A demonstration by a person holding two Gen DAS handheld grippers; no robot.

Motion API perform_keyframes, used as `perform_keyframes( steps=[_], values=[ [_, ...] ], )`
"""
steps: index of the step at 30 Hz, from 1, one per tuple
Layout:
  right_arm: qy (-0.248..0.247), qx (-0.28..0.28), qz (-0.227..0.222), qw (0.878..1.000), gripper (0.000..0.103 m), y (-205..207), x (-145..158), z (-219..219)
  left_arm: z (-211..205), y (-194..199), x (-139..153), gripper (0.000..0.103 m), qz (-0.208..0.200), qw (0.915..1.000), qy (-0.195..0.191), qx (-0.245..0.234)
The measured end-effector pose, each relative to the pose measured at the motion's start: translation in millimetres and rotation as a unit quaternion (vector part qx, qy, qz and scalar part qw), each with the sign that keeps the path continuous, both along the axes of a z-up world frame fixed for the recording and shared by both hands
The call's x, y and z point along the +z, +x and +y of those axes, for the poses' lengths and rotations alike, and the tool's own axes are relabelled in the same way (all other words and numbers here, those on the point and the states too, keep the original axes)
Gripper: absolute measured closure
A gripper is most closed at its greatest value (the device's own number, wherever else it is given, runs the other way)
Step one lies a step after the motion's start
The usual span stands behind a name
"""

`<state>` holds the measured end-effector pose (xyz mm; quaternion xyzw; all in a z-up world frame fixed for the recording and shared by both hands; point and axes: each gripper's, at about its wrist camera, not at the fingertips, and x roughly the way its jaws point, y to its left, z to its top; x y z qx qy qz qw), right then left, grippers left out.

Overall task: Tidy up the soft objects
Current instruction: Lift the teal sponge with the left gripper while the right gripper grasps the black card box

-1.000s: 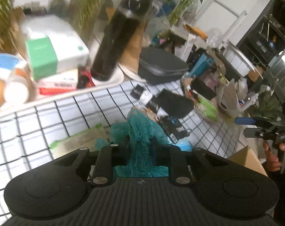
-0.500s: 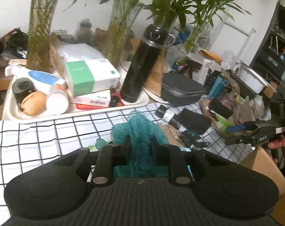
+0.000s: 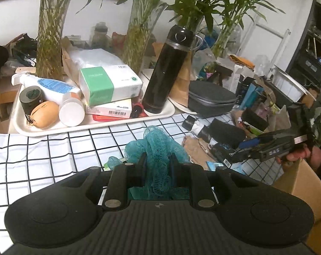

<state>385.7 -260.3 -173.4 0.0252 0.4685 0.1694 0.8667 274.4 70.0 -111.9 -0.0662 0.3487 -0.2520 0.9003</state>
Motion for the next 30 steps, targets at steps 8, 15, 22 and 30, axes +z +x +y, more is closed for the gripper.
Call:
perform_keyframes(
  steps=[8, 15, 22, 30],
  values=[
    [-0.023, 0.007, 0.027, 0.999, 0.037, 15, -20, 11, -1, -1, 0, 0.083, -0.003, 1.0000, 0.007, 0.001],
    [-0.052, 0.023, 0.007, 0.998, 0.043, 9, -13, 18, -3, -2, 2, 0.083, -0.008, 0.9999, 0.011, -0.001],
    [-0.038, 0.026, -0.030, 0.998, 0.044, -1, 15, 16, -4, -5, 12, 0.083, -0.018, 0.9997, 0.009, 0.011],
    [-0.032, 0.027, -0.072, 0.996, 0.044, -31, 56, 14, -7, -20, 45, 0.083, -0.043, 0.9986, 0.028, 0.011]
  ],
)
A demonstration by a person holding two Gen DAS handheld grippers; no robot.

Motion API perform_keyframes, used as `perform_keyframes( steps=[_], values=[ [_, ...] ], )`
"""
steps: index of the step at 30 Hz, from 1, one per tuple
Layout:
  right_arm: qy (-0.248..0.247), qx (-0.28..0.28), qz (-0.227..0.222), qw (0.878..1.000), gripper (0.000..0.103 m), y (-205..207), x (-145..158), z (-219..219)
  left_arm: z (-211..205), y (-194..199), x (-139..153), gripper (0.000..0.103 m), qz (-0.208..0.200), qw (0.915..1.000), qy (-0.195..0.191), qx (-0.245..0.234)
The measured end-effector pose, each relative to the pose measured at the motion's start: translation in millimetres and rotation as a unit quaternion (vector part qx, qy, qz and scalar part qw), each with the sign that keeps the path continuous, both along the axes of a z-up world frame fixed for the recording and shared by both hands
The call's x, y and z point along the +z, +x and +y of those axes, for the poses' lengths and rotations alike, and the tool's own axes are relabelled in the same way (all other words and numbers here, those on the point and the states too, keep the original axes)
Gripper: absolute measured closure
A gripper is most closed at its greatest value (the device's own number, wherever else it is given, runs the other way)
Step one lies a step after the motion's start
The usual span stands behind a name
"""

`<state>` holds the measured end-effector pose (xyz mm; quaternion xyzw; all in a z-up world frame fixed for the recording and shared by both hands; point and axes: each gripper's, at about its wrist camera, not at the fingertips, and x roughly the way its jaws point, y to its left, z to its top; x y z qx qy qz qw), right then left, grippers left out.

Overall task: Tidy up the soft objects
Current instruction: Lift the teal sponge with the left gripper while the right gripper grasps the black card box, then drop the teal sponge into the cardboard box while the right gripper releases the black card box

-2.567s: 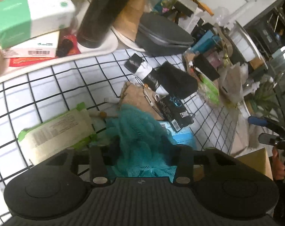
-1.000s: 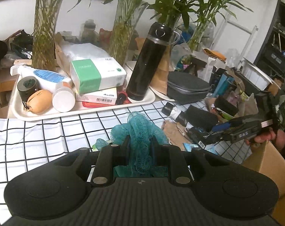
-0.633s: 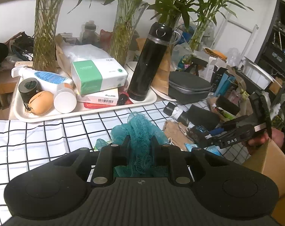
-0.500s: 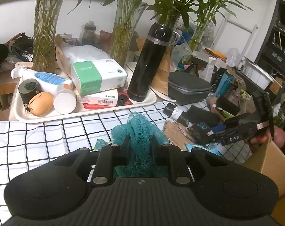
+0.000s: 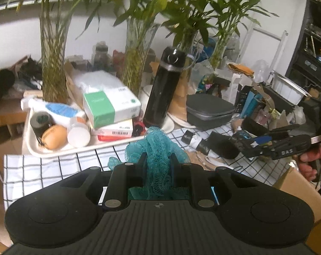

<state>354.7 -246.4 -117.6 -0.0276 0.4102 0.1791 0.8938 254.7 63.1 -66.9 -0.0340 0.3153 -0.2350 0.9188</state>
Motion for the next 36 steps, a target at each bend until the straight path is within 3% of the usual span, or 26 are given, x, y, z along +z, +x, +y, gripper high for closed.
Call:
perform_keyframes(
  steps=[13, 21, 28, 36],
  values=[
    [0.000, 0.015, -0.048, 0.999, 0.044, -67, 69, 3, -7, -43, 68, 0.083, -0.065, 0.9977, 0.018, -0.003],
    [-0.015, 0.039, -0.066, 0.997, 0.044, -109, 97, 20, -20, -89, 102, 0.083, -0.111, 0.9929, 0.024, -0.035],
    [-0.020, 0.058, -0.069, 0.996, 0.044, -143, 105, 32, -31, -122, 109, 0.083, -0.110, 0.9914, 0.024, -0.067],
    [-0.024, 0.064, -0.069, 0.995, 0.044, -171, 105, 40, -53, -151, 87, 0.083, -0.076, 0.9909, 0.022, -0.109]
  ],
)
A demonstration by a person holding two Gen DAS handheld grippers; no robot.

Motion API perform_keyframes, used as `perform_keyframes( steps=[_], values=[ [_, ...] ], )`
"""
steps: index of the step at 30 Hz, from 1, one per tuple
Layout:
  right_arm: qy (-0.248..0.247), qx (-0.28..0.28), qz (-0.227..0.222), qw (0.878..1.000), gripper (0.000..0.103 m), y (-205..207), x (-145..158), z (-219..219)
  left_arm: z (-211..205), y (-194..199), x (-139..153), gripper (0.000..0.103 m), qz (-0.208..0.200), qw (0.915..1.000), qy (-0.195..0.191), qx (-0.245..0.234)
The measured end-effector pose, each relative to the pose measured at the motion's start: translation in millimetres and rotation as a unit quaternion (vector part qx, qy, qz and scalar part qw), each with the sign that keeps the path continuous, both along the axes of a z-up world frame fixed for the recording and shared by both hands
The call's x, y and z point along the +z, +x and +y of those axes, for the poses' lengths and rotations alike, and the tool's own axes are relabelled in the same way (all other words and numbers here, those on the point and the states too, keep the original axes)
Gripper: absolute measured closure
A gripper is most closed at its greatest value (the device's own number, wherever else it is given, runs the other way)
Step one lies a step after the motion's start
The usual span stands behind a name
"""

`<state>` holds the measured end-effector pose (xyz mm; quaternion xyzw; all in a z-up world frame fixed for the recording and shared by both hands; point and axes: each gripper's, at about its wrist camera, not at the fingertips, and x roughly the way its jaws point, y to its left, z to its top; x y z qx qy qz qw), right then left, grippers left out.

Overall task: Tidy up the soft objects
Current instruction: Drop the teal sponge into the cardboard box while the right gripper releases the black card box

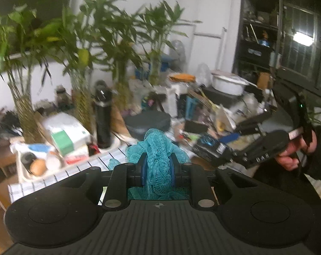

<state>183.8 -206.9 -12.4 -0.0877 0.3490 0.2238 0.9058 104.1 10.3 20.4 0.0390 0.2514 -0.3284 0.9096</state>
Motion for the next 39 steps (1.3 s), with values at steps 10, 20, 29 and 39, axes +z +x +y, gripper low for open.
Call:
perform_keyframes(
  steps=[10, 20, 29, 39],
  values=[
    [-0.011, 0.001, 0.009, 1.000, 0.046, -27, -5, 0, -6, -11, -42, 0.055, 0.062, 0.9977, 0.022, 0.016],
    [0.004, -0.007, 0.031, 0.999, 0.073, -35, -11, -5, 13, -25, -48, 0.055, 0.077, 0.9931, 0.049, 0.074],
    [0.002, 0.001, 0.042, 0.999, 0.072, -37, -18, 2, 29, -31, -54, 0.055, 0.100, 0.9879, 0.051, 0.108],
    [-0.003, 0.003, 0.041, 0.999, 0.037, -42, -23, 8, 29, -33, -63, 0.055, 0.117, 0.9849, 0.064, 0.111]
  ],
)
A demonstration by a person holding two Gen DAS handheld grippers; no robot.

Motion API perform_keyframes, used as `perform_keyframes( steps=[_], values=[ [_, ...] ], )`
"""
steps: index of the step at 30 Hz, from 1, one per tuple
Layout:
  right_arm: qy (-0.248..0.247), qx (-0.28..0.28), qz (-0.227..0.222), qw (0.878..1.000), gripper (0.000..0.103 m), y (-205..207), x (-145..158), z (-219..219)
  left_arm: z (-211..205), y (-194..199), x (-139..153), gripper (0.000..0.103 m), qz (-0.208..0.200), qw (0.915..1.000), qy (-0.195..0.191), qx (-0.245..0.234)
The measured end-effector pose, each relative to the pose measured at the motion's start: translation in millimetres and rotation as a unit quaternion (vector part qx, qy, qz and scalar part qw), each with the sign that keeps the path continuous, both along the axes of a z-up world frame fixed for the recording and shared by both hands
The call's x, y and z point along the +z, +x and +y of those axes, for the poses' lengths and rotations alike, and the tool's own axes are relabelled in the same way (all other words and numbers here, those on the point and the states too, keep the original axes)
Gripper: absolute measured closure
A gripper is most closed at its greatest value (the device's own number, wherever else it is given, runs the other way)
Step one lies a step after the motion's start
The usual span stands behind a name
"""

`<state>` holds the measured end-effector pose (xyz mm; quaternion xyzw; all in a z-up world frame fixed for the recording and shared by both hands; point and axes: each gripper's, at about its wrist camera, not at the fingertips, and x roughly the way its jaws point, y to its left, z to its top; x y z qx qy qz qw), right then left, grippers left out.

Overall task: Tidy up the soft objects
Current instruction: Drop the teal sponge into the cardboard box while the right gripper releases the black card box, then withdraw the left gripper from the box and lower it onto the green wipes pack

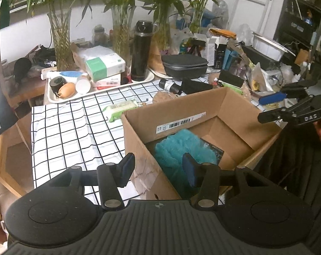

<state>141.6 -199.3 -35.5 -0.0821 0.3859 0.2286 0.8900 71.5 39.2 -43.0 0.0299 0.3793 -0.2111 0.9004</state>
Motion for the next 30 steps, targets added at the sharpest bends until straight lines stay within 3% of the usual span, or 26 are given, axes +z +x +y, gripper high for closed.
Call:
perform_keyframes(
  steps=[5, 11, 24, 30],
  values=[
    [-0.002, -0.012, -0.023, 1.000, 0.000, -2, 2, -4, -2, 0, -1, 0.054, 0.003, 1.0000, 0.005, -0.002],
    [-0.026, -0.042, -0.028, 0.998, 0.000, 5, -5, -10, -4, 5, -3, 0.054, 0.008, 0.9999, 0.009, 0.002],
    [0.003, -0.055, 0.005, 0.998, 0.000, 14, -14, -19, -4, 17, -7, 0.054, 0.020, 0.9996, 0.012, 0.013],
    [0.019, -0.047, 0.022, 0.998, 0.000, 16, -19, -16, -6, 25, -15, 0.054, 0.037, 0.9992, -0.013, 0.010]
  ],
)
